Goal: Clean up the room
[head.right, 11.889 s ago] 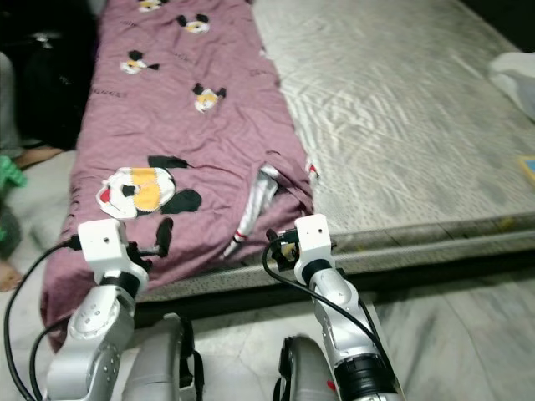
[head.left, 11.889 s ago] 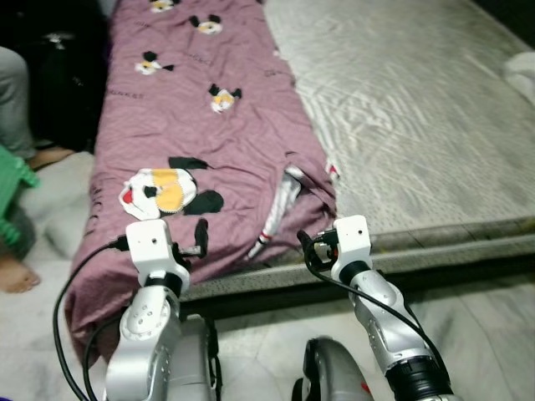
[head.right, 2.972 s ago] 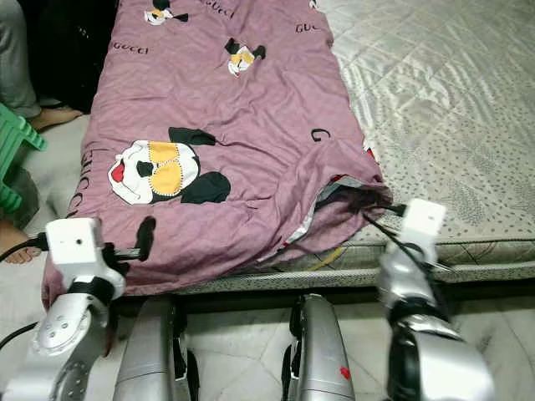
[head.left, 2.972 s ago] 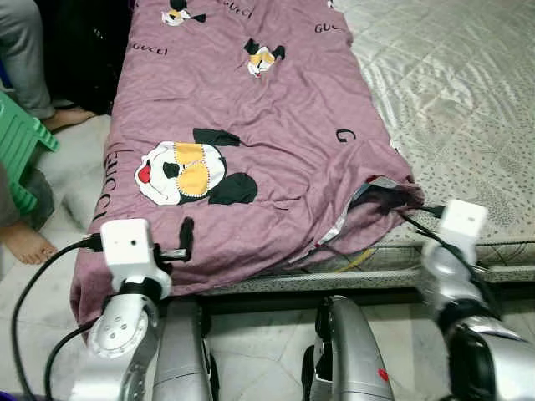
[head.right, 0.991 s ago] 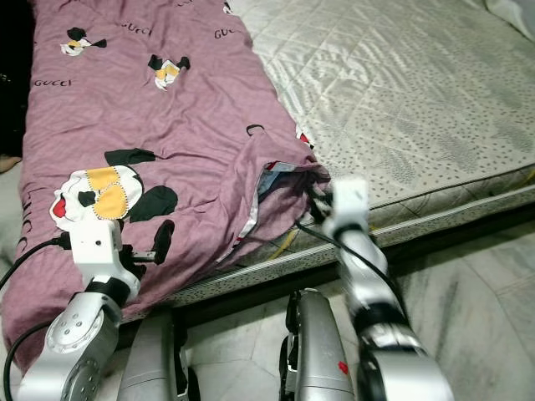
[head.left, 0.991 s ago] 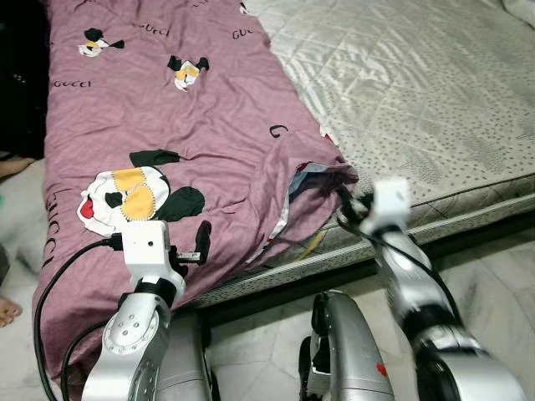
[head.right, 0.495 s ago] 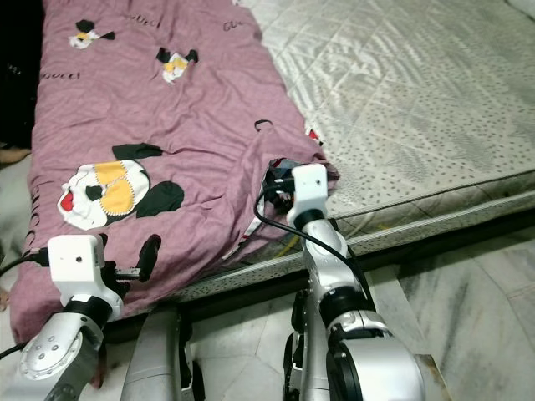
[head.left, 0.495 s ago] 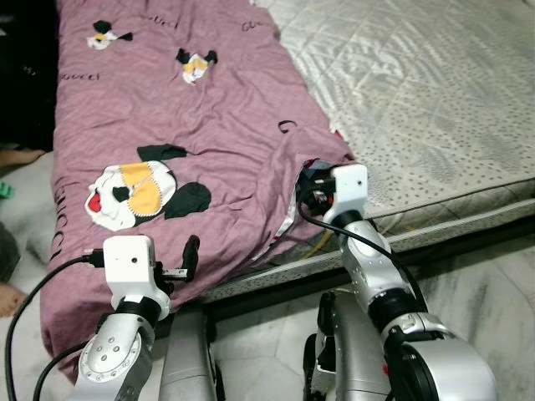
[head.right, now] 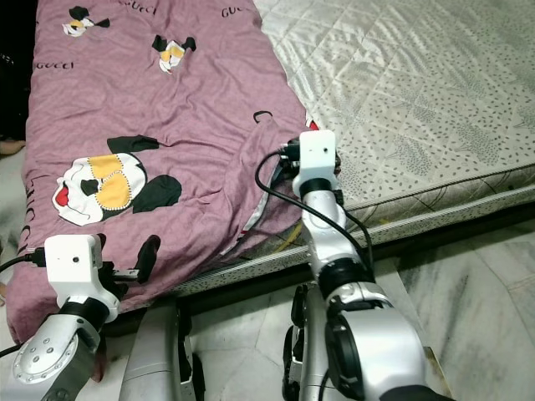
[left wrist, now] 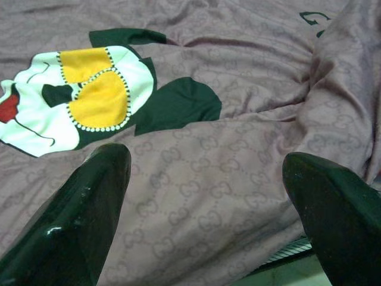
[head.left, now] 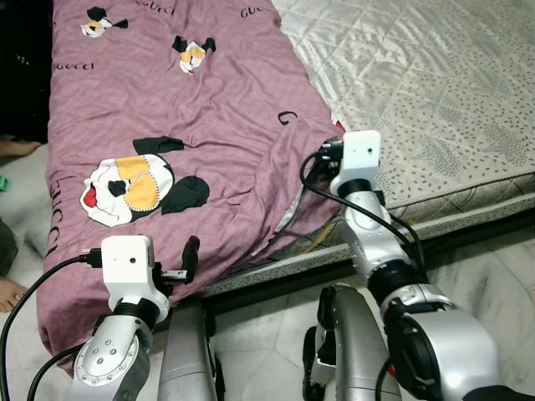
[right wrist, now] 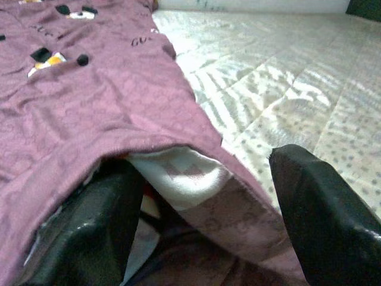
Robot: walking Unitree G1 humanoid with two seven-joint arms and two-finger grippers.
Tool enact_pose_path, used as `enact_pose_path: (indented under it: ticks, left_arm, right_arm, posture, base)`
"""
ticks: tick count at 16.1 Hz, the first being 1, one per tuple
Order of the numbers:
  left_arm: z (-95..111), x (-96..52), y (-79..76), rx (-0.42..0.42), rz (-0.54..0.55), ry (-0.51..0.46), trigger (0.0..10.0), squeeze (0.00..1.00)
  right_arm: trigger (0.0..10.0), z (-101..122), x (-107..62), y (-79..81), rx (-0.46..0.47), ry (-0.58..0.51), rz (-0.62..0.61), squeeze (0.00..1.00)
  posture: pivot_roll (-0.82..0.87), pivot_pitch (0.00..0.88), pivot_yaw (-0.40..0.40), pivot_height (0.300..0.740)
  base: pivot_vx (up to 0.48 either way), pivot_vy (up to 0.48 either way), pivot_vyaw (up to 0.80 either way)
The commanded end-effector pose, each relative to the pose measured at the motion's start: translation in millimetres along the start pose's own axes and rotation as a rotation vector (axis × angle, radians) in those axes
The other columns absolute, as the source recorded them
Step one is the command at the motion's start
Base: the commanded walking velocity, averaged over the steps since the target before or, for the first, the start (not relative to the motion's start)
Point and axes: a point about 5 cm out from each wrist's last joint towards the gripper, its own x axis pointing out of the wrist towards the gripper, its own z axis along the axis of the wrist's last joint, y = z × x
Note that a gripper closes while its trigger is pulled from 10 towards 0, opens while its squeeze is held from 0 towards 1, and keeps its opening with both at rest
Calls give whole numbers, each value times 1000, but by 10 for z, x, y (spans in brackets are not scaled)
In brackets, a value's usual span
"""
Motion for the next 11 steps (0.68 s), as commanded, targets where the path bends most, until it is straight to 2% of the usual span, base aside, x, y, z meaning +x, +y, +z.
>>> enact_pose_path:
  ticks: [1,2,3,4,7,11]
  left_arm:
    - [-19,-48,23,3,17,18,10000,0]
    - [-17,-48,15,1,18,18,10000,0]
    - [-15,-49,13,0,19,17,10000,0]
    - [-13,-48,17,0,21,16,10000,0]
    - [3,-29,31,1,28,10,10000,0]
    - [8,-9,30,0,29,5,10000,0]
  right_arm:
    - [10000,-39,-19,75,4,19,13,0]
    - [10000,-28,-19,137,13,15,32,0]
    - [3922,-27,-27,192,32,12,59,0]
    - [0,-29,-30,223,38,15,71,0]
    - [0,-38,-29,279,43,32,86,0]
    - [0,-87,-37,251,55,67,75,0]
  posture:
    - [292,378,48,551]
    - [295,379,45,551]
    - [298,379,42,551]
    - [298,377,40,551]
    - [301,370,36,551]
    - [294,364,33,551]
  base:
    - [0,0,0]
    - [0,0,0]
    - [0,0,0]
    - [0,0,0]
    - [0,0,0]
    - [0,0,0]
